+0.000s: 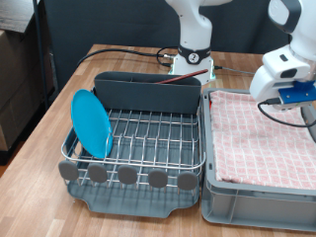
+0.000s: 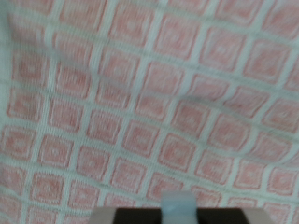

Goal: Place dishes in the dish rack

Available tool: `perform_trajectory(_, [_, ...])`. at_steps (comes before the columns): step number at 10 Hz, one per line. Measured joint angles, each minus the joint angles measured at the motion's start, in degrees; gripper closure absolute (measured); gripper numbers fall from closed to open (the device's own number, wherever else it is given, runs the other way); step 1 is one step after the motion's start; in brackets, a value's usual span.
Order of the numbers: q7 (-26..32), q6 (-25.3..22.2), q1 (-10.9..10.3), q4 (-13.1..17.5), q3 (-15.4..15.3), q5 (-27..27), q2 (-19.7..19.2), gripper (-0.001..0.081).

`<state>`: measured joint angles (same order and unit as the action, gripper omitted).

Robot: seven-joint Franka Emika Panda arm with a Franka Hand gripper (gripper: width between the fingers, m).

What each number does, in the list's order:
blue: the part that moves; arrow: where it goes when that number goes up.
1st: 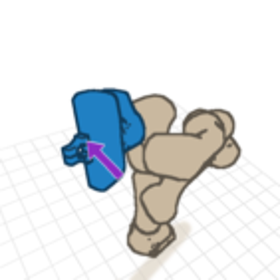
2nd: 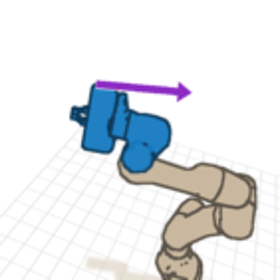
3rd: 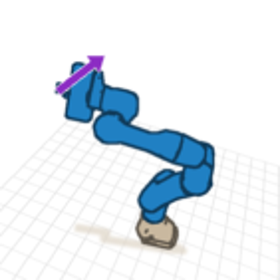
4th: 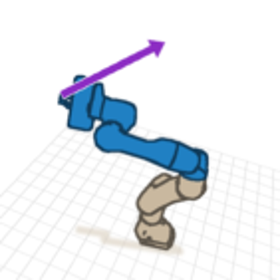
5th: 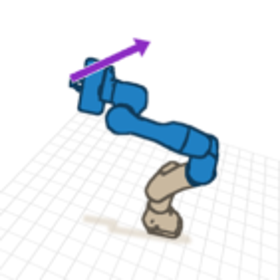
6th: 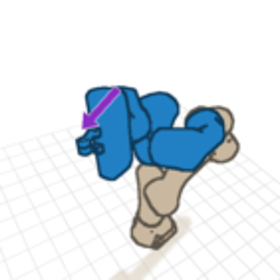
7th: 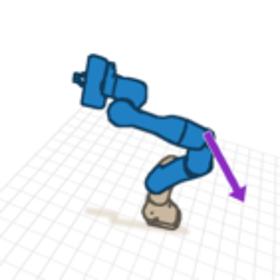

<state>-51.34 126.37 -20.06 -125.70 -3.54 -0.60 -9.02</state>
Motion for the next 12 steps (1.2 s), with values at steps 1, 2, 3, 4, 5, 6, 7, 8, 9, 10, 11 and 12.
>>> perform_trajectory(1, [-0.78, 1.46, 0.05, 0.00, 0.74, -0.36, 0.83, 0.0734])
perform_trajectory(2, [-1.63, 2.62, 0.05, -0.53, 1.14, -0.40, 1.45, 0.0734])
perform_trajectory(3, [-1.46, 2.11, -0.01, -0.53, 1.13, -0.38, 1.39, 0.0734])
perform_trajectory(4, [-3.57, 2.05, -0.06, -0.28, 1.39, -1.78, 1.25, 0.0734])
perform_trajectory(5, [-5.97, 2.11, -0.05, 0.38, 1.88, -3.53, 1.01, 0.0734])
perform_trajectory(6, [-7.82, 2.06, -0.02, 1.39, 2.53, -4.79, 0.58, 0.0734])
perform_trajectory(7, [-9.12, 1.70, -0.01, 2.70, 3.23, -5.81, 0.11, 0.0734])
perform_trajectory(8, [-9.98, 0.98, 0.03, 4.33, 4.01, -6.85, -0.42, 0.0734])
perform_trajectory(9, [-10.16, 0.04, 0.11, 6.30, 4.86, -7.66, -1.06, 0.0734])
perform_trajectory(10, [-10.16, -0.84, 0.25, 8.35, 5.82, -8.39, -1.81, 0.0734])
perform_trajectory(11, [-10.11, -1.63, 0.40, 10.46, 6.80, -9.00, -2.63, 0.0734])
perform_trajectory(12, [-9.68, -2.42, 0.59, 12.69, 7.75, -9.50, -3.58, 0.0734])
